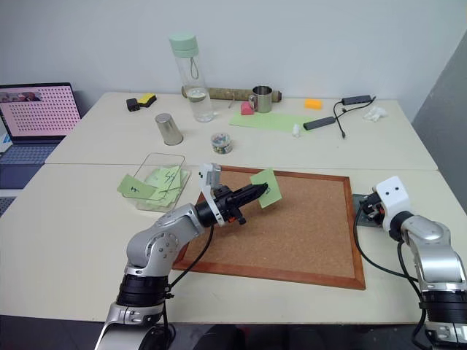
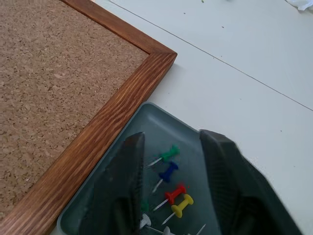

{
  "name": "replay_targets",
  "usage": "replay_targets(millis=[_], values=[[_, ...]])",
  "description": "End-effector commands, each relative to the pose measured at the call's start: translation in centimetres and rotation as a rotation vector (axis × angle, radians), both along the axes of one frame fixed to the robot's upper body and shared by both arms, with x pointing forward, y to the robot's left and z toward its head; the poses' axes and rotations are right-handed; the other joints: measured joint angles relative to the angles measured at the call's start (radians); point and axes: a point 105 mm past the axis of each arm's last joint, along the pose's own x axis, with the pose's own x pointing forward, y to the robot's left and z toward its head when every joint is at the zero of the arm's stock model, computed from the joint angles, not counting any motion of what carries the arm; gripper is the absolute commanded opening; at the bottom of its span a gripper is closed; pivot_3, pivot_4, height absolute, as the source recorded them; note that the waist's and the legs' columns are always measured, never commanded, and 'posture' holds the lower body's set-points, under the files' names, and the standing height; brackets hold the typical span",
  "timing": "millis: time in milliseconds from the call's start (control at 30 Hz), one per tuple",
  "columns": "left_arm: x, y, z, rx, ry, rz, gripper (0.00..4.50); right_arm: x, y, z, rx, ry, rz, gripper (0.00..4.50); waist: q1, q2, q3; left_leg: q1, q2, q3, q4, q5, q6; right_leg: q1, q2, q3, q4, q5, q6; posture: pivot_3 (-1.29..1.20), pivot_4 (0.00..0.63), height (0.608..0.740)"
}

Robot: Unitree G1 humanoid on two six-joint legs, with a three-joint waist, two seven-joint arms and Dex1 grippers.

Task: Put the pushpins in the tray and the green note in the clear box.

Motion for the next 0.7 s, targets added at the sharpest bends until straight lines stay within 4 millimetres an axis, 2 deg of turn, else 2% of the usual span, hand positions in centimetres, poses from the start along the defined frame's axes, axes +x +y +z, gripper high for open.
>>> replay_targets(millis=[33, 167, 267, 333, 400, 533, 633, 700], values=[[-0.3, 0.2, 1.2, -0.014, -0.056, 0.008, 0.00, 0.1, -0.3, 2.4, 0.015, -0.068, 0.003, 2.98, 0.000, 0.000, 0.000, 0.000, 0.000, 0.000, 0.000, 0.000, 0.000, 0.000, 0.000, 0.000, 0.000, 0.000, 0.000, 0.00, 0.150, 0.740], [-0.4, 1.2, 1.5, -0.005, -0.072, 0.051, 0.00, -0.4, 0.7, 4.4, -0.008, -0.099, 0.120, 3.79, 0.000, 0.000, 0.000, 0.000, 0.000, 0.000, 0.000, 0.000, 0.000, 0.000, 0.000, 0.000, 0.000, 0.000, 0.000, 0.00, 0.150, 0.740], [-0.4, 2.4, 1.8, -0.007, -0.080, 0.101, 0.00, -1.3, 3.1, 6.5, -0.014, -0.135, 0.325, 4.45, 0.000, 0.000, 0.000, 0.000, 0.000, 0.000, 0.000, 0.000, 0.001, 0.000, 0.000, 0.000, 0.000, 0.000, 0.000, 0.00, 0.150, 0.740], [-0.4, 3.5, 2.1, -0.004, -0.088, 0.146, 0.00, -2.4, 6.3, 9.1, 0.015, -0.182, 0.522, 4.45, -0.003, 0.001, 0.001, 0.000, 0.000, 0.000, 0.000, 0.000, 0.001, 0.000, 0.000, 0.000, 0.000, 0.000, 0.000, 0.00, 0.150, 0.740], [-0.5, 4.4, 2.3, 0.001, -0.093, 0.181, 0.00, -3.5, 8.7, 10.8, 0.036, -0.204, 0.662, 4.45, -0.006, 0.001, 0.001, 0.000, 0.001, 0.000, 0.000, -0.001, 0.001, 0.000, 0.000, 0.000, 0.000, 0.000, 0.000, 0.00, 0.150, 0.740], [0.1, 7.8, 2.6, 0.053, -0.116, 0.346, 0.00, -5.5, 14.0, 14.4, 0.124, -0.231, 0.938, 4.45, -0.007, 0.001, 0.001, 0.001, 0.001, -0.001, -0.001, -0.001, 0.001, 0.000, 0.001, -0.001, 0.000, 0.000, 0.000, 0.00, 0.150, 0.740], [0.5, 9.7, 3.0, 0.074, -0.132, 0.438, 0.00, -6.1, 15.6, 15.4, 0.156, -0.230, 1.009, 4.45, 0.000, -0.001, 0.001, 0.000, 0.001, -0.003, 0.000, -0.001, 0.001, 0.000, 0.001, -0.003, -0.001, 0.000, 0.000, 0.00, 0.150, 0.740], [1.0, 12.5, 4.5, 0.070, -0.179, 0.549, 0.00, -6.4, 16.6, 15.5, 0.174, -0.209, 1.063, 4.45, 0.009, -0.002, 0.002, -0.001, 0.000, -0.004, 0.000, -0.001, 0.001, 0.001, 0.000, -0.003, -0.002, 0.000, 0.000, 0.00, 0.150, 0.740]])
